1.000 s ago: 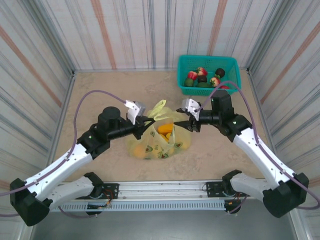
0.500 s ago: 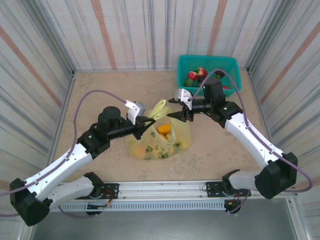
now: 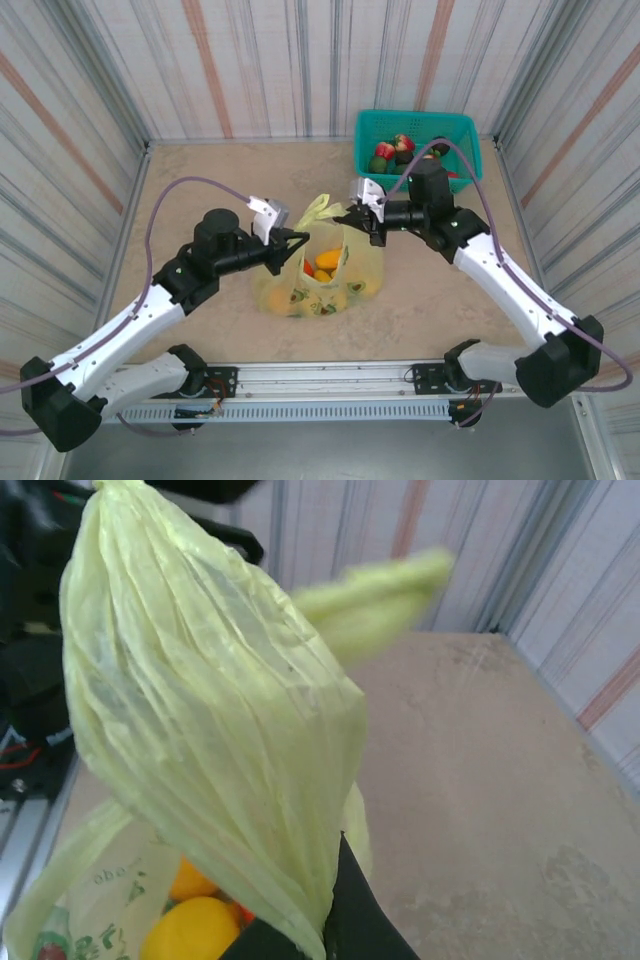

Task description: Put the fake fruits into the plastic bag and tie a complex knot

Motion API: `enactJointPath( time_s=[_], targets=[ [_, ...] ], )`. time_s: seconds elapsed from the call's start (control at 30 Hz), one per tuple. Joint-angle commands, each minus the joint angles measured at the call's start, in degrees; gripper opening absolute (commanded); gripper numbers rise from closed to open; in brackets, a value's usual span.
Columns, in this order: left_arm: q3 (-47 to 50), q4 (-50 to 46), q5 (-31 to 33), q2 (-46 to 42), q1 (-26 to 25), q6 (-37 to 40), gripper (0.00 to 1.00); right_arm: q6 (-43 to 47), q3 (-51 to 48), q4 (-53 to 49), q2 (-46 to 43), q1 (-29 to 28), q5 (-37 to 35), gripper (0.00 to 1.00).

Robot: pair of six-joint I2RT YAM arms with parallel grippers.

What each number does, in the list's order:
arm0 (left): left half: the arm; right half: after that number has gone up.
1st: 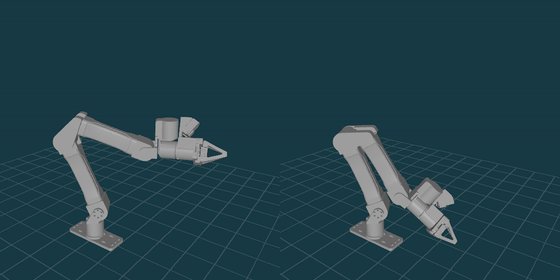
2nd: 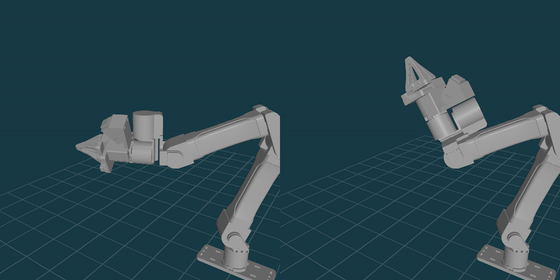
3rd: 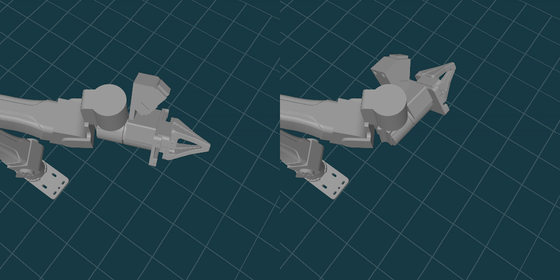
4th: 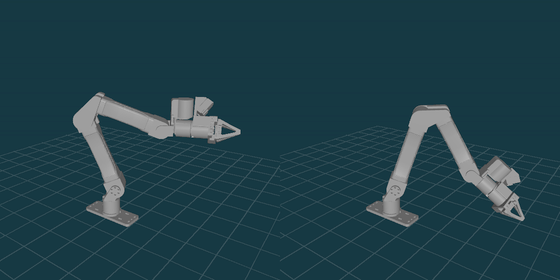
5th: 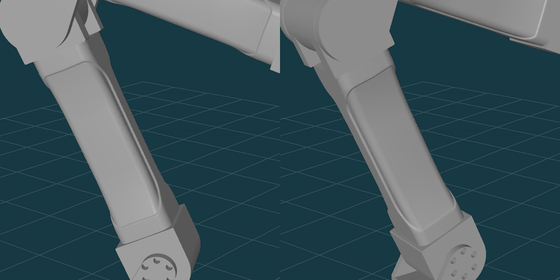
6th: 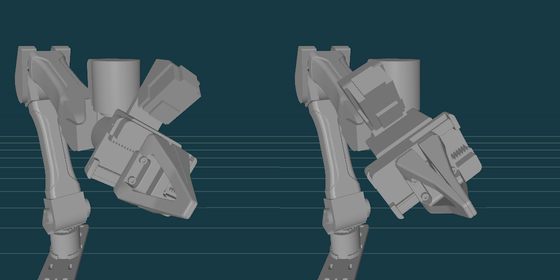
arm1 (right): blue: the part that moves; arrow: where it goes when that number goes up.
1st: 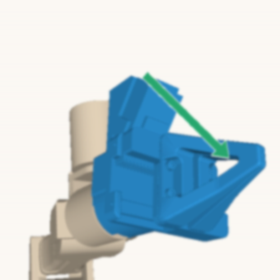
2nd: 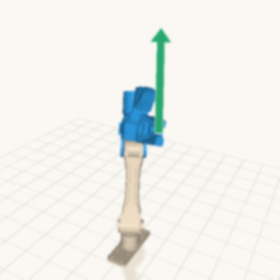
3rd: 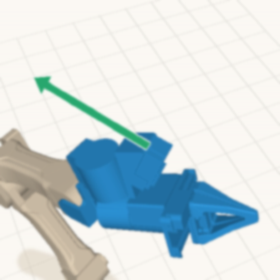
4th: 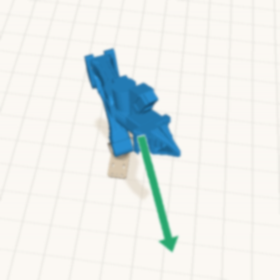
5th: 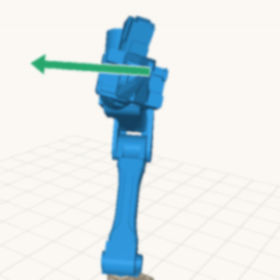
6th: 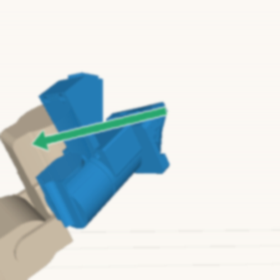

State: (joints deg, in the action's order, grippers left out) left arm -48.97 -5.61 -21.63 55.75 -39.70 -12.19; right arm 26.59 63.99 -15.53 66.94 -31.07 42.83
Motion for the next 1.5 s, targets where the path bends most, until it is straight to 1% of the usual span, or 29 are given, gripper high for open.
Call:
enactJointPath(
  time_s=[0.0, 0.07, 0.17, 0.3, 0.4, 0.57, 0.63, 0.73, 0.87, 1.03, 1.17, 1.23, 1.47],
  targets=[
    [-3.2, -2.6, -1.8, 1.7, 0.3, 1.7, 0.00, -8.0, -0.6, -0.2, -2.6, -4.1, -8.5, 0.00],
    [-3.6, -2.6, -2.2, 2.2, 0.3, 2.5, 0.00, -11.5, 0.0, -0.8, -2.1, -5.6, -12.2, 0.00],
    [-3.7, -1.6, -3.0, 2.3, 0.3, 3.0, 0.00, -13.6, 2.9, -4.9, 1.0, -6.7, -14.0, 0.00],
    [-3.2, -0.3, -4.3, 1.8, 0.3, 4.0, 0.00, -14.4, 7.3, -9.7, 5.8, -7.2, -12.4, 0.00],
    [-2.2, 0.5, -4.7, 1.3, 0.3, 4.1, 0.00, -14.0, 9.4, -11.5, 8.1, -7.5, -10.7, 0.00],
    [-0.6, 0.8, -3.7, -0.1, 0.3, 3.9, 0.00, -10.7, 11.9, -15.6, 11.0, -8.9, -6.5, 0.00],
    [0.1, 0.9, -2.8, -0.8, 0.3, 3.7, 0.03, -9.8, 11.9, -16.5, 11.5, -9.3, -5.4, 0.00],
    [1.0, 0.6, -1.6, -1.6, 0.3, 3.3, 0.04, -8.8, 11.4, -16.7, 11.2, -9.8, -3.9, 0.00],
    [1.4, 0.7, -2.1, -2.4, 0.3, 3.4, 0.04, -8.1, 10.8, -17.5, 11.1, -9.7, -2.6, 0.00],
    [0.8, 0.3, -5.4, -2.5, 0.3, 5.8, 0.16, -7.5, 10.8, -18.3, 11.6, -9.5, -2.1, 0.00],
    [-0.4, -1.3, -6.1, -2.5, 0.3, 7.9, 0.23, -7.5, 10.8, -18.7, 12.0, -9.5, -0.1, 0.00],
    [-0.7, -1.5, -6.4, -2.6, 0.3, 8.5, 0.29, -7.3, 10.5, -19.1, 12.0, -9.5, 0.2, 0.00],
    [-0.9, -1.0, -9.1, -2.9, 0.3, 8.8, 0.41, -5.3, 9.8, -20.4, 11.7, -9.4, 0.0, 0.00]
  ],
)
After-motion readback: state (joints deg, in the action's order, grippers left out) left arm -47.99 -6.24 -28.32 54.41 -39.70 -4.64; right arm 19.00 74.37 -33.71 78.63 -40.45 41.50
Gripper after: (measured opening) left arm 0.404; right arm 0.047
